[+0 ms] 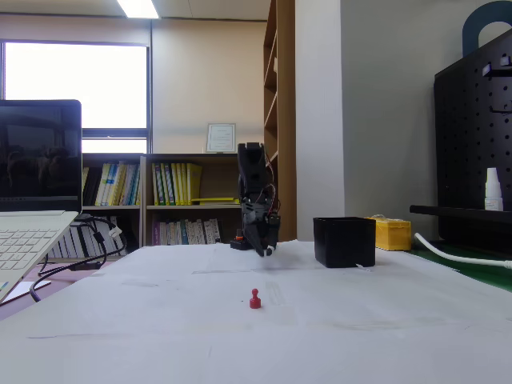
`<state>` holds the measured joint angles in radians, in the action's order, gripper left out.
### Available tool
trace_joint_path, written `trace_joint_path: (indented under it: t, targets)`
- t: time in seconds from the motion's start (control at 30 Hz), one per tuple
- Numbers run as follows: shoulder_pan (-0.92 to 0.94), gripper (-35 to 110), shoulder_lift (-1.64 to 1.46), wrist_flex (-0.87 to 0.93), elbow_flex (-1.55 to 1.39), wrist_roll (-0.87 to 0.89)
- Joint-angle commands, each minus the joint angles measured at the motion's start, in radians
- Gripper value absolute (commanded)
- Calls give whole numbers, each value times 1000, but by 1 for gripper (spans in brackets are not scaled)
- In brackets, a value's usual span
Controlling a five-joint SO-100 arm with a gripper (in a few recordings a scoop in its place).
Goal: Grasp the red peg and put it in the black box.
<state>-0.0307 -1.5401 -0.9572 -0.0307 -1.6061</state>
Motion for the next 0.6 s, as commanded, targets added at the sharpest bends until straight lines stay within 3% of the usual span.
trace_joint_path:
  t: [0.0,0.2,0.57]
  targets:
    - [-11,0,-163,-146,-21,11]
    - [8,0,-407,-330,-152,46]
    - [35,0,-753,-468,-555,60]
